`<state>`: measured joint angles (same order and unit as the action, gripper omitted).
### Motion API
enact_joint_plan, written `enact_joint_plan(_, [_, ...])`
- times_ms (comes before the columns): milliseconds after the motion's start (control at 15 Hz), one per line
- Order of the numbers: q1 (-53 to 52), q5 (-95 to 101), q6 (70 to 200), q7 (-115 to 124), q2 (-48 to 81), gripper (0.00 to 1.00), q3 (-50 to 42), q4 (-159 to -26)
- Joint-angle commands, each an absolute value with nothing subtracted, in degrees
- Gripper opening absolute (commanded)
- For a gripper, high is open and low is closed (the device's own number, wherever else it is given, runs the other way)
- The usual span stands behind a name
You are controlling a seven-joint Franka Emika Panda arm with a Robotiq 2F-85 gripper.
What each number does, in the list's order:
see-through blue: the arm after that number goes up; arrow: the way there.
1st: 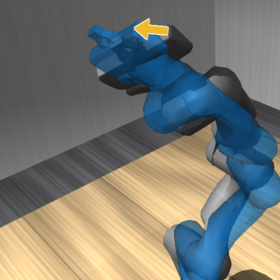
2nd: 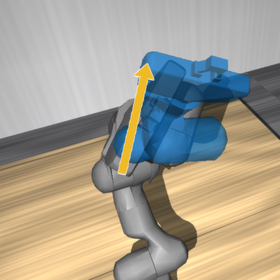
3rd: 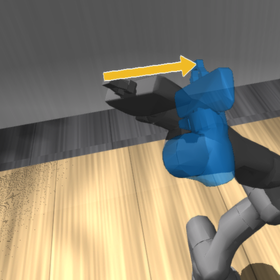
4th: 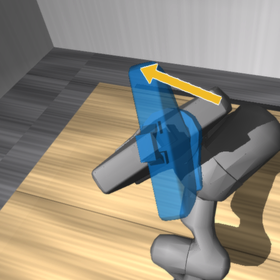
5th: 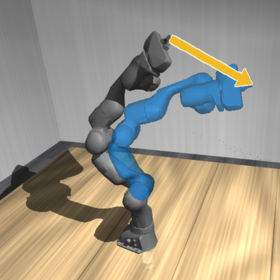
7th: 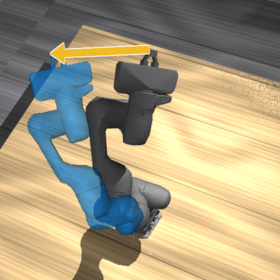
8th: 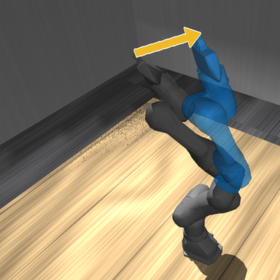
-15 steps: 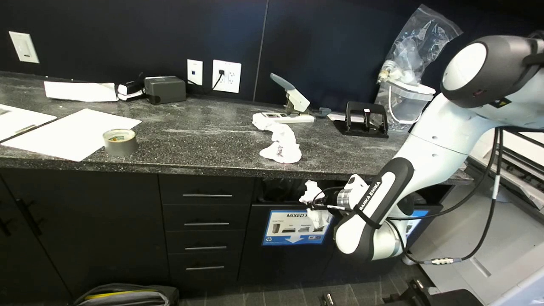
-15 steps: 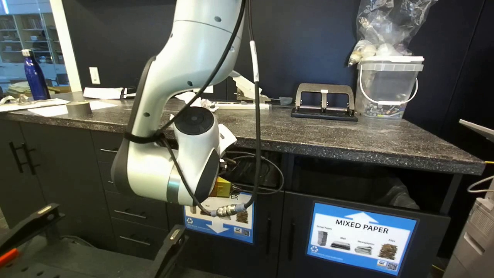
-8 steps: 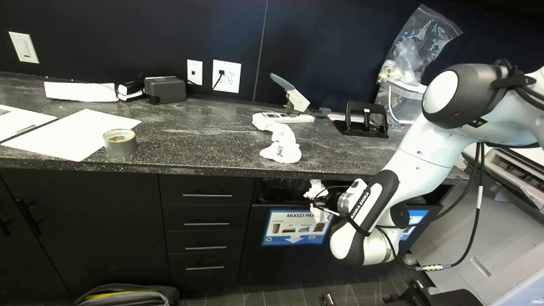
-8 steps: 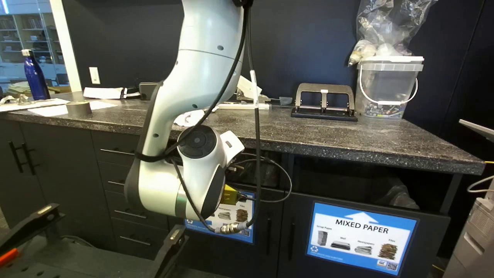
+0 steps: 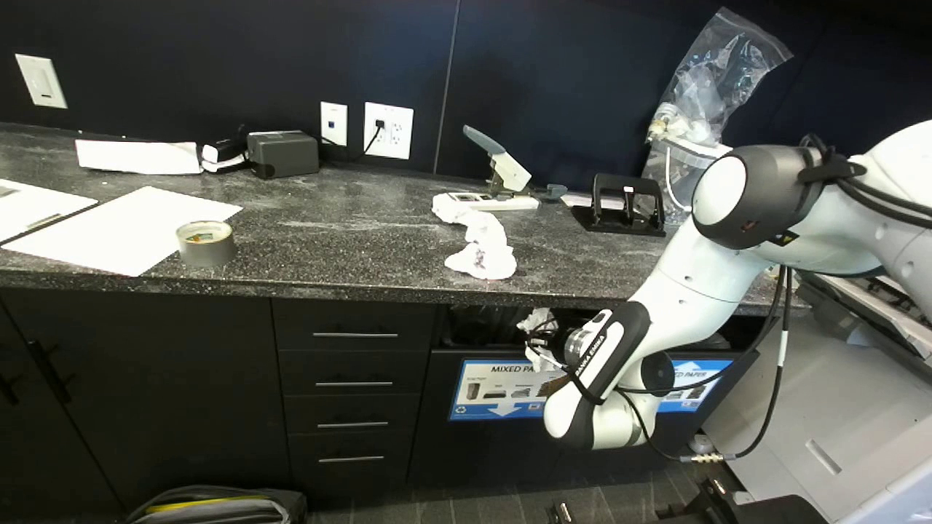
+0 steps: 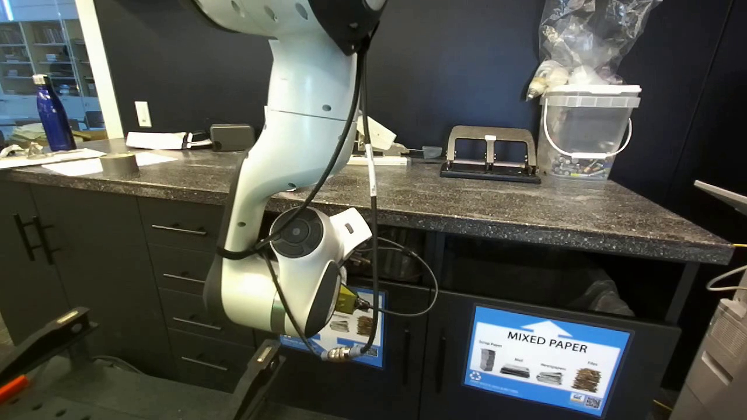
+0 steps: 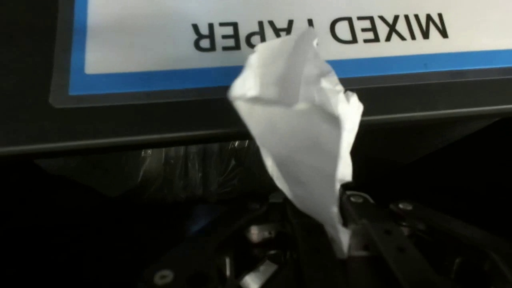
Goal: Put the tissues inside the rubbish bin.
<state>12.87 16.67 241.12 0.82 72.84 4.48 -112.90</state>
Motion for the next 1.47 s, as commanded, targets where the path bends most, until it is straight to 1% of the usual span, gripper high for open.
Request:
enact_joint_plan(0, [11.03,15.81,243.93,3.89,76.11,0.10,4.43,-107.24])
enact_joint_plan(400, [10.10,15.17,242.05,4.33,77.72,0.10,3.87,-102.63])
enact_joint_plan(933, [8.37,13.57,237.70,5.36,82.03,0.10,4.16,-91.82])
enact_joint_plan(1200, [7.43,12.80,236.99,5.36,83.26,0.10,3.83,-90.17])
enact_joint_plan(1267, [7.47,13.01,236.65,5.72,83.43,0.35,3.97,-90.10])
enact_joint_plan(1333, [7.40,13.20,236.19,5.89,83.50,0.36,3.99,-90.00])
enact_joint_plan(1400, [7.42,13.35,235.91,6.09,83.50,0.41,4.01,-90.11])
